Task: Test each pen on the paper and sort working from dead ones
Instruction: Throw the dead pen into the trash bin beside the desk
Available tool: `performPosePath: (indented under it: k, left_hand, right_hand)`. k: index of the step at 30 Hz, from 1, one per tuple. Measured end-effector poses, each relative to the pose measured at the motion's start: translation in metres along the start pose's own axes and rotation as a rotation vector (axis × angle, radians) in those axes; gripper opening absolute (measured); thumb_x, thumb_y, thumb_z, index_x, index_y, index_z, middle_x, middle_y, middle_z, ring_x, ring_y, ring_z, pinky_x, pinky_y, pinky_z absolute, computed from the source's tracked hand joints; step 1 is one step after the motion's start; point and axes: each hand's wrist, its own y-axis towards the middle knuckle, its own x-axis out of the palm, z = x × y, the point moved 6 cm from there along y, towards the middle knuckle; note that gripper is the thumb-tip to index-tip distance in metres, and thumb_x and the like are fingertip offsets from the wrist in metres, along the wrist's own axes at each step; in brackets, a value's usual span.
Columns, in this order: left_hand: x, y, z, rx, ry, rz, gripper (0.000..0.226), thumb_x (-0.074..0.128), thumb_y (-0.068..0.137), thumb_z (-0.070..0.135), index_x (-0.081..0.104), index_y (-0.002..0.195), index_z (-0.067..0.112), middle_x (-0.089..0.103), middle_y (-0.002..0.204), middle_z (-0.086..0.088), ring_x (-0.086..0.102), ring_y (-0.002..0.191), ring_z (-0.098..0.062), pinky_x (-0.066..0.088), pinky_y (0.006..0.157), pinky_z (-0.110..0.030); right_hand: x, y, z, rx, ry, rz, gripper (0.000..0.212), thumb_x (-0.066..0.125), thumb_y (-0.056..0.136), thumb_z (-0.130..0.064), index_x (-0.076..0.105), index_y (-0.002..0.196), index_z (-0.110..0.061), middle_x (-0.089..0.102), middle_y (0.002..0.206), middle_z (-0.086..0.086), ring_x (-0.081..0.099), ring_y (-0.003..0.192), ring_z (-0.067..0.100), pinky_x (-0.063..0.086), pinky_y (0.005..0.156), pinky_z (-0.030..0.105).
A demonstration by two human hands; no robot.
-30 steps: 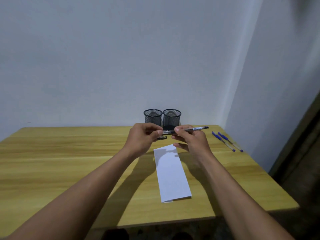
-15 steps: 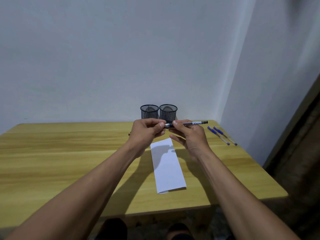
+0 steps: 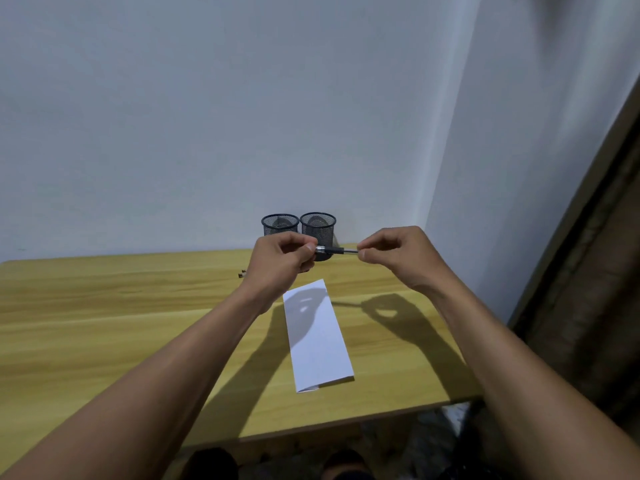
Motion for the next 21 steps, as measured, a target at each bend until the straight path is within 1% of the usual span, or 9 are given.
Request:
performPosePath:
  k: [2, 5, 8, 10, 11, 14, 17, 19, 21]
  left_hand:
    - [0.012, 0.002, 0.002, 0.012, 0.01, -0.018, 0.008, 0.066, 0.092, 0.002, 0.073, 0.091, 0.005, 0.068, 0.075, -0.007, 0.065, 0.071, -0.016, 0.06, 0.078, -0.033]
    - [0.031, 0.005, 0.003, 0.024, 0.038, -0.036, 0.008, 0.066, 0.091, 0.005, 0.074, 0.091, 0.009, 0.069, 0.08, -0.007, 0.066, 0.076, -0.015, 0.057, 0.074, -0.027]
    - [0.053, 0.007, -0.006, -0.016, 0.098, -0.087, 0.016, 0.069, 0.091, 0.017, 0.07, 0.106, 0.012, 0.069, 0.087, -0.004, 0.067, 0.084, -0.017, 0.06, 0.078, -0.032]
    - [0.073, 0.008, -0.012, 0.001, 0.255, -0.099, 0.031, 0.067, 0.091, 0.032, 0.066, 0.117, 0.016, 0.071, 0.096, 0.0, 0.068, 0.092, -0.017, 0.057, 0.086, -0.036]
    - [0.083, 0.006, -0.012, 0.037, 0.36, -0.09, 0.036, 0.064, 0.092, 0.036, 0.066, 0.121, 0.016, 0.072, 0.101, 0.0, 0.067, 0.096, -0.018, 0.054, 0.089, -0.035]
    - [0.124, -0.006, -0.017, 0.135, 0.571, -0.097, 0.038, 0.058, 0.096, 0.035, 0.066, 0.125, 0.012, 0.073, 0.112, -0.006, 0.067, 0.102, -0.019, 0.048, 0.09, -0.028]
    - [0.181, -0.019, -0.04, 0.169, 0.711, -0.265, 0.042, 0.054, 0.095, 0.042, 0.066, 0.125, 0.014, 0.072, 0.118, -0.006, 0.066, 0.109, -0.024, 0.051, 0.094, -0.037]
    - [0.218, -0.028, -0.058, 0.163, 0.823, -0.423, 0.047, 0.049, 0.096, 0.048, 0.066, 0.125, 0.016, 0.069, 0.123, -0.008, 0.062, 0.116, -0.029, 0.05, 0.095, -0.04]
    - [0.25, -0.037, -0.072, 0.196, 0.905, -0.559, 0.046, 0.041, 0.098, 0.049, 0.067, 0.116, 0.015, 0.067, 0.121, -0.012, 0.058, 0.118, -0.034, 0.048, 0.095, -0.043]
  right_hand:
    - [-0.005, -0.002, -0.003, -0.038, -0.131, -0.011, 0.004, 0.079, 0.083, -0.016, 0.08, 0.085, -0.02, 0.075, 0.083, 0.005, 0.061, 0.075, 0.008, 0.045, 0.07, 0.021]
    - [-0.015, -0.005, -0.001, -0.058, -0.27, 0.012, 0.006, 0.075, 0.086, -0.022, 0.08, 0.09, -0.023, 0.073, 0.083, -0.003, 0.062, 0.08, 0.011, 0.045, 0.07, 0.025]
    - [-0.033, -0.009, 0.015, -0.026, -0.343, 0.055, 0.006, 0.075, 0.086, -0.026, 0.079, 0.09, -0.027, 0.072, 0.083, -0.008, 0.06, 0.08, 0.009, 0.046, 0.071, 0.028]
    - [-0.052, -0.014, 0.033, 0.003, -0.386, 0.086, 0.005, 0.075, 0.086, -0.026, 0.078, 0.089, -0.029, 0.07, 0.083, -0.012, 0.059, 0.078, 0.005, 0.045, 0.069, 0.027]
    - [-0.062, -0.019, 0.041, 0.018, -0.41, 0.103, 0.005, 0.075, 0.086, -0.026, 0.078, 0.089, -0.029, 0.069, 0.082, -0.015, 0.058, 0.077, 0.002, 0.044, 0.067, 0.026]
    - [-0.099, -0.038, 0.07, 0.089, -0.496, 0.164, 0.006, 0.075, 0.086, -0.027, 0.078, 0.092, -0.027, 0.071, 0.084, -0.015, 0.059, 0.078, 0.004, 0.043, 0.069, 0.027]
    - [-0.137, -0.064, 0.098, 0.163, -0.56, 0.239, 0.005, 0.074, 0.085, -0.027, 0.077, 0.089, -0.027, 0.074, 0.084, -0.009, 0.062, 0.079, 0.012, 0.05, 0.072, 0.031]
    - [-0.159, -0.083, 0.115, 0.211, -0.59, 0.279, 0.005, 0.074, 0.086, -0.026, 0.077, 0.089, -0.026, 0.072, 0.083, -0.01, 0.062, 0.078, 0.011, 0.047, 0.07, 0.029]
    - [-0.18, -0.1, 0.135, 0.253, -0.584, 0.32, 0.004, 0.073, 0.087, -0.024, 0.075, 0.088, -0.028, 0.071, 0.082, -0.01, 0.062, 0.074, 0.009, 0.046, 0.069, 0.027]
